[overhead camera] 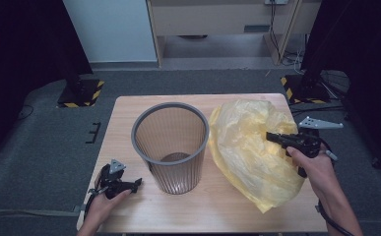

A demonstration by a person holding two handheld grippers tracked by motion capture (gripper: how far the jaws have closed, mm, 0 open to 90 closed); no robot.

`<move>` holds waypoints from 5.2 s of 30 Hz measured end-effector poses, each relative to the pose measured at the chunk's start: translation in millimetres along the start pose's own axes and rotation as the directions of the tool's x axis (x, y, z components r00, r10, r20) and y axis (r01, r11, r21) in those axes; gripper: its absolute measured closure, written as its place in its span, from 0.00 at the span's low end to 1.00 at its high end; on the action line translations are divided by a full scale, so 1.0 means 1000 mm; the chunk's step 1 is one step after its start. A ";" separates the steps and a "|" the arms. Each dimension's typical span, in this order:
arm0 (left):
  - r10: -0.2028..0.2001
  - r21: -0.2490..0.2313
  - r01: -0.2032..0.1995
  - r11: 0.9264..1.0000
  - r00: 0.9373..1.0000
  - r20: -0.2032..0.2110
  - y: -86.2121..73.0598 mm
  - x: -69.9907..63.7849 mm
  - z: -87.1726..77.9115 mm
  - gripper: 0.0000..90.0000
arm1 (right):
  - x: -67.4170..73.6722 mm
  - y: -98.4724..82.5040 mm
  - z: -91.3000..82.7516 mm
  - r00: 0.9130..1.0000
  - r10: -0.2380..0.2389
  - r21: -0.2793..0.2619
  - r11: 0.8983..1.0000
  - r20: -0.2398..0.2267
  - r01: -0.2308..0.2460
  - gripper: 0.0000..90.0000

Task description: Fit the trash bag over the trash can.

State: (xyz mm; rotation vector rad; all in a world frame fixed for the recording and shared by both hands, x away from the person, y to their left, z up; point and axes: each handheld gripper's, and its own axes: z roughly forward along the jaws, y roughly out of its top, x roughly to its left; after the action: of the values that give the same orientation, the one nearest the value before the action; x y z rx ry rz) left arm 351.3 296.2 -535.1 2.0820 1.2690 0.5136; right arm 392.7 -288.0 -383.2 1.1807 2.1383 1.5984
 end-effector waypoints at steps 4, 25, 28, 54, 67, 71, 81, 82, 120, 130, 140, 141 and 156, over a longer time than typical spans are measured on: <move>0.000 0.000 0.000 1.000 1.000 0.000 0.000 0.000 0.000 0.00 | 0.005 0.004 -0.010 1.000 -0.004 -0.027 1.000 -0.010 0.004 1.00; 0.000 0.001 0.000 1.000 1.000 -0.001 0.000 0.000 0.000 0.00 | 0.020 0.024 -0.043 0.999 -0.028 -0.089 0.996 -0.035 0.025 1.00; 0.000 0.001 0.000 1.000 1.000 -0.001 0.000 0.000 0.000 0.00 | 0.024 0.028 -0.044 0.998 -0.040 -0.095 0.995 -0.043 0.036 1.00; 0.000 0.001 0.000 1.000 1.000 -0.001 0.000 0.000 0.000 0.00 | 0.074 0.081 0.009 0.984 -0.115 -0.061 0.992 -0.137 0.108 1.00; 0.001 0.002 -0.001 1.000 1.000 -0.001 0.000 0.000 0.000 0.00 | 0.090 0.093 0.044 0.977 -0.127 -0.033 0.992 -0.173 0.123 1.00; 0.000 0.002 0.000 1.000 1.000 -0.001 0.000 0.000 0.000 0.00 | 0.098 0.096 0.053 0.974 -0.135 -0.023 0.991 -0.183 0.133 1.00; 0.001 0.002 -0.001 1.000 1.000 -0.001 0.000 0.000 0.000 0.00 | 0.118 0.106 0.075 0.967 -0.159 0.002 0.987 -0.201 0.162 1.00; 0.001 0.002 -0.001 1.000 1.000 -0.001 0.000 0.000 0.000 0.00 | 0.121 0.107 0.077 0.966 -0.161 0.003 0.986 -0.203 0.165 1.00; 0.005 0.005 -0.005 1.000 1.000 0.000 0.000 0.000 0.000 0.00 | 0.173 0.130 0.111 0.946 -0.211 0.034 0.973 -0.246 0.226 1.00; 0.006 0.005 -0.006 1.000 1.000 0.001 0.000 0.000 0.000 0.00 | 0.189 0.132 0.129 0.939 -0.252 0.090 0.956 -0.233 0.279 1.00; 0.006 0.005 -0.006 1.000 1.000 0.001 0.000 0.000 0.000 0.00 | 0.192 0.123 0.148 0.935 -0.291 0.176 0.928 -0.205 0.327 1.00; 0.006 0.005 -0.006 1.000 1.000 0.001 0.000 0.000 0.000 0.00 | 0.192 0.123 0.149 0.934 -0.292 0.180 0.927 -0.206 0.330 1.00; 0.005 0.005 -0.005 1.000 1.000 -0.001 0.000 0.000 0.000 0.00 | 0.186 0.116 0.149 0.931 -0.301 0.227 0.911 -0.205 0.344 0.99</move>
State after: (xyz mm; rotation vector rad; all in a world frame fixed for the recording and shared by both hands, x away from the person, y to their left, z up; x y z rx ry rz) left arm 351.6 296.1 -534.8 2.0897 1.2674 0.5140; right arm 414.5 -41.8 -286.3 0.7169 2.5517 1.3415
